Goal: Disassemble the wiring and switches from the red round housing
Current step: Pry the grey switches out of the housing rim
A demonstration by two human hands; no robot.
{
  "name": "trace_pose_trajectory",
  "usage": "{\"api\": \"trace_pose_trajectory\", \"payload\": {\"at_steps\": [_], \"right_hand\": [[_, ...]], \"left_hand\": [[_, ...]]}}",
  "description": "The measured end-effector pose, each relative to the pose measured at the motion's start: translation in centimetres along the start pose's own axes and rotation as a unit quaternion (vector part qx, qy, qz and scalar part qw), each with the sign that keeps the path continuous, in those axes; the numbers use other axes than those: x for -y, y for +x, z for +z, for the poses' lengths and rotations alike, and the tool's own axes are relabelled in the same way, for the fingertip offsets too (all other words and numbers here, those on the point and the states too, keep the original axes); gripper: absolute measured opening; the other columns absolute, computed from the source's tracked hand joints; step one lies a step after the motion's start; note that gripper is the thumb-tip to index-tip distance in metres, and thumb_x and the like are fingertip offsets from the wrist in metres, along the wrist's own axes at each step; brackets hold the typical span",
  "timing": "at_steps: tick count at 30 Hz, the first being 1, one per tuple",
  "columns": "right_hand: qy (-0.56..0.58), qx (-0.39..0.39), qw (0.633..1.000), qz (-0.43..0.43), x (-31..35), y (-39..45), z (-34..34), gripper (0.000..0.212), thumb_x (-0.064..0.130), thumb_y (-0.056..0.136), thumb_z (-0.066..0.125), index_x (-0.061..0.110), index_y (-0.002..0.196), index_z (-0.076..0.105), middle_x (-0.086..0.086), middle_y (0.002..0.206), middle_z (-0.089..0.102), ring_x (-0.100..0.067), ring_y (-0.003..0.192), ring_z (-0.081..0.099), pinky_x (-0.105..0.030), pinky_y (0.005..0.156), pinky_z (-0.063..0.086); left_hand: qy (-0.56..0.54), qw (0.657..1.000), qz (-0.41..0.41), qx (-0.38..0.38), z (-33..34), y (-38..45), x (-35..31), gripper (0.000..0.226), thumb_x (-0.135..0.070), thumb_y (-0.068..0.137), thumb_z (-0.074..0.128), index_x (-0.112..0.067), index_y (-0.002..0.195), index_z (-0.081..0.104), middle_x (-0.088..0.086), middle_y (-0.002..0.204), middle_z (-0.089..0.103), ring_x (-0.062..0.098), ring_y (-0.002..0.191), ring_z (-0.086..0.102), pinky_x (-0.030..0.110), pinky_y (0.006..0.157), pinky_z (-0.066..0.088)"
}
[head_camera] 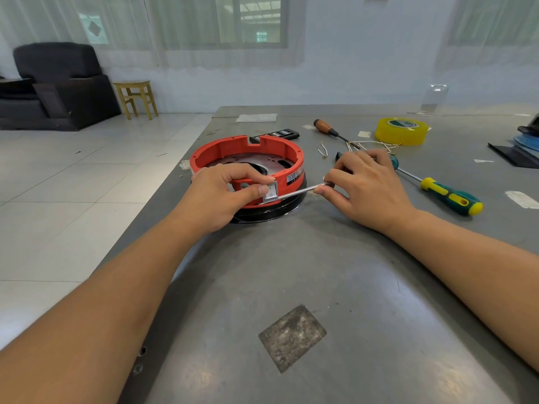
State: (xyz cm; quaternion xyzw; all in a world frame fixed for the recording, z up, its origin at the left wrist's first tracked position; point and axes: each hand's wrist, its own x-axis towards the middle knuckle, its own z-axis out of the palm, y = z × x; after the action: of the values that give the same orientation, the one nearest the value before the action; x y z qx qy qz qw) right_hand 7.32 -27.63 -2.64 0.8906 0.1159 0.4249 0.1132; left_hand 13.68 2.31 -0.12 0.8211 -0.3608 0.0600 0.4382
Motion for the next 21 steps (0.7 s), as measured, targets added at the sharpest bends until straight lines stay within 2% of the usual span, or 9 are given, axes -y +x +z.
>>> {"api": "trace_pose_trajectory", "payload": {"at_steps": [3,7,12,17,21], "right_hand": [[0.011,0.045,0.999,0.005,0.3,-0.2,-0.1,0.058,0.065,0.102,0.031,0.026,0.084,0.070,0.003,0.080,0.059,-0.022,0.075,0.057,-0.038,0.080,0.035],[0.029,0.080,0.996,0.009,0.5,-0.8,-0.6,0.064,0.066,0.103,0.020,0.026,0.075,0.062,0.008,0.066,0.055,-0.017,0.058,0.044,-0.035,0.067,0.041],[0.034,0.107,0.994,0.014,0.2,-1.2,-1.1,0.062,0.068,0.101,0.018,0.030,0.076,0.059,0.006,0.066,0.058,-0.016,0.059,0.041,-0.038,0.067,0.044],[0.000,0.081,0.997,0.003,-0.2,-1.4,-1.4,0.060,0.064,0.103,0.025,0.028,0.079,0.065,0.005,0.071,0.061,-0.022,0.065,0.055,-0.039,0.071,0.039],[-0.020,0.053,0.998,0.014,-0.8,-1.8,-1.7,0.053,0.060,0.103,0.034,0.025,0.082,0.068,0.003,0.075,0.058,-0.024,0.073,0.058,-0.037,0.076,0.036]], "left_hand": [[-0.002,1.000,0.005,-0.007,0.1,0.0,0.0,0.018,-0.033,0.095,0.076,-0.049,0.104,0.076,-0.053,0.099,0.061,-0.028,0.104,0.052,0.011,0.089,0.044],[0.005,1.000,0.011,-0.016,0.2,-0.1,0.0,0.018,-0.035,0.096,0.075,-0.050,0.105,0.075,-0.038,0.105,0.066,-0.027,0.105,0.052,0.012,0.091,0.043],[0.008,1.000,0.008,-0.018,0.2,-0.1,-0.1,0.017,-0.035,0.096,0.074,-0.049,0.106,0.075,-0.036,0.109,0.065,-0.025,0.106,0.053,0.013,0.094,0.044],[-0.002,1.000,0.006,-0.028,0.3,-0.1,-0.1,0.017,-0.033,0.096,0.075,-0.046,0.106,0.077,-0.030,0.110,0.069,-0.022,0.108,0.054,0.014,0.094,0.045],[-0.011,1.000,0.000,-0.026,0.3,-0.2,-0.1,0.017,-0.033,0.096,0.075,-0.048,0.105,0.076,-0.035,0.106,0.066,-0.029,0.104,0.051,0.007,0.086,0.043]]}}
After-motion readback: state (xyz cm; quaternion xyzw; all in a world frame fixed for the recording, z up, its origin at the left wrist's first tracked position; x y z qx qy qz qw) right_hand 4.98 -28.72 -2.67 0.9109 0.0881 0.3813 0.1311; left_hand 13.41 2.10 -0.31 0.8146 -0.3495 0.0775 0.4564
